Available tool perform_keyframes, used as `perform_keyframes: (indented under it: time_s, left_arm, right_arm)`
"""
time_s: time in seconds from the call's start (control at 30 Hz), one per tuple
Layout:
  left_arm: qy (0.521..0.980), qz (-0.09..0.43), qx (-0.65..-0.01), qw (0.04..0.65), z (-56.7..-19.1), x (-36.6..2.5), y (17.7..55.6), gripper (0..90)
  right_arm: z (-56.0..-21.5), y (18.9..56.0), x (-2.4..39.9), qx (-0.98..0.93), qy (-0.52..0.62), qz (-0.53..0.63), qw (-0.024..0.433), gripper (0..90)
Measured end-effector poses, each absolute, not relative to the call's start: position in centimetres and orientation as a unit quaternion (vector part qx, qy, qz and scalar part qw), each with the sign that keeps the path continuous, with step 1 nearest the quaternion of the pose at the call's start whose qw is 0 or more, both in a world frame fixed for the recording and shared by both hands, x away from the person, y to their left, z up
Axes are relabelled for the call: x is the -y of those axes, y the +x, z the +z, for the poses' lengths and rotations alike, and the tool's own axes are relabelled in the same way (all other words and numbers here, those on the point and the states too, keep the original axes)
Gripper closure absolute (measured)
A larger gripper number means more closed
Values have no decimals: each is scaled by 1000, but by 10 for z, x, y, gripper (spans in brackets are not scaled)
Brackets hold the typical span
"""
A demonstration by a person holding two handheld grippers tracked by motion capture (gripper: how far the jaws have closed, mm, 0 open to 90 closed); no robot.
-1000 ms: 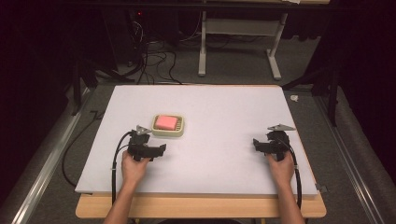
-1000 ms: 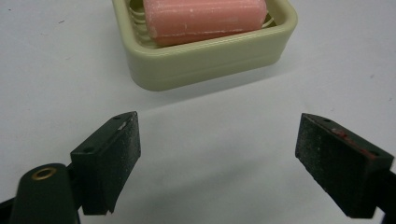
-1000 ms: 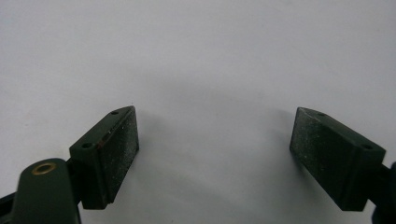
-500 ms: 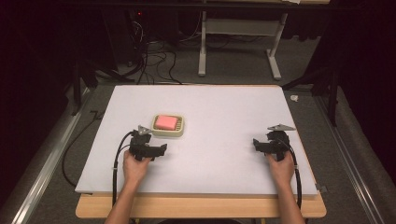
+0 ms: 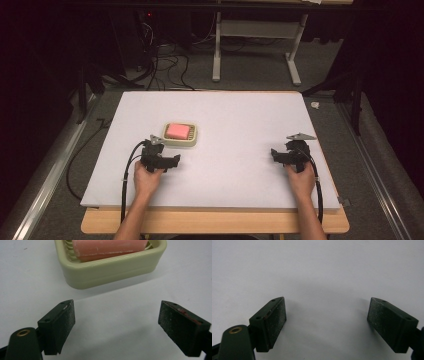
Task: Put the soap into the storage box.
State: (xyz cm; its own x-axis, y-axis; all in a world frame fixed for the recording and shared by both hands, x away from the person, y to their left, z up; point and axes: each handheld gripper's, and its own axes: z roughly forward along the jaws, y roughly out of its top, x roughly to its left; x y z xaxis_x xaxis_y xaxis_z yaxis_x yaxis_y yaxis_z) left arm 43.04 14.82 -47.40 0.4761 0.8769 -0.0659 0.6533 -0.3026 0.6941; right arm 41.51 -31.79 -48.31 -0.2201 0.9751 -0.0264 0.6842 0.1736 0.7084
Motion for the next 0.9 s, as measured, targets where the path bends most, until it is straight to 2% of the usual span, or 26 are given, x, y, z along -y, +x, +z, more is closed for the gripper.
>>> perform_keyframes:
  time_s: [0.17,0.53,0.9]
  left_arm:
    - [788,161,-489,337,-480,-147,431,151]
    - [788,194,-476,339,-487,-144,424,141]
    - [786,199,-474,343,-488,-144,423,142]
  right_arm:
    - [-483,415,318,-724,573,292,249,162]
    - [-483,415,318,-724,573,292,249,161]
    - [-483,415,318,-724,573,292,249,161]
